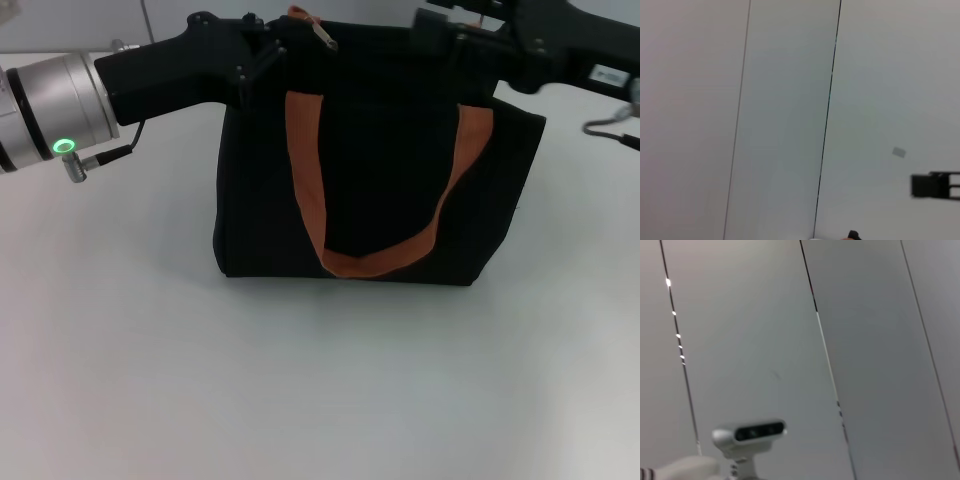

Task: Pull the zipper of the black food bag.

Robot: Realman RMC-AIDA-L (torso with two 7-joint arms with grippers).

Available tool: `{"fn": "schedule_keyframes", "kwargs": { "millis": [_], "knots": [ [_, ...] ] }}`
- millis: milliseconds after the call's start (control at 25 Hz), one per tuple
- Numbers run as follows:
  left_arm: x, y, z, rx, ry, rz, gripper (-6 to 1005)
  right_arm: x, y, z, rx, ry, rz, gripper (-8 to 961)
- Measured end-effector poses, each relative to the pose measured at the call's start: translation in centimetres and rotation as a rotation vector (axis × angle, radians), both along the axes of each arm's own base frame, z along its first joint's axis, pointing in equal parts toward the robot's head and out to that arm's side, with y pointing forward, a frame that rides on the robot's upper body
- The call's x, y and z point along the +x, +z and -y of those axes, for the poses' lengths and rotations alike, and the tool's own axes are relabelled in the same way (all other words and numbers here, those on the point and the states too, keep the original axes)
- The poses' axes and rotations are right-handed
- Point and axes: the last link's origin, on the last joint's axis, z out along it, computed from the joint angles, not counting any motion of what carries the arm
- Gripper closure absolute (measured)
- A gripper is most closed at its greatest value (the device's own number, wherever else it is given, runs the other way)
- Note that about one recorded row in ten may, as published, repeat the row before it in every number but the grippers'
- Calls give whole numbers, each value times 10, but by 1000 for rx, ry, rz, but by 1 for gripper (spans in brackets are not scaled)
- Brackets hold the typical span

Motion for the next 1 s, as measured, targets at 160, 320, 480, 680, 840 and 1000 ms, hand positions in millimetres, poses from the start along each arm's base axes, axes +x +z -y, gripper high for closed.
{"fn": "schedule_keyframes", "kwargs": {
  "millis": [160,320,480,680,840,1000],
  "knots": [
    [4,-1,-1,0,-11,2,966,-6,-9,-11,22,-12,51,307],
    [11,-3,-2,-10,-33,3,966,-10,-9,-16,39,-16,58,308],
    [16,-6,-3,-1,-59,1,966,-6,-1,-18,11,-100,-27,309],
    [18,-7,-4,4,-67,0,966,-8,32,-18,-275,-278,-204,310],
    [19,-8,-4,6,-70,1,966,-16,55,-27,-533,-393,-293,310],
    [21,-9,-3,8,-79,11,966,-8,31,-43,-776,-611,-396,311]
  ]
}}
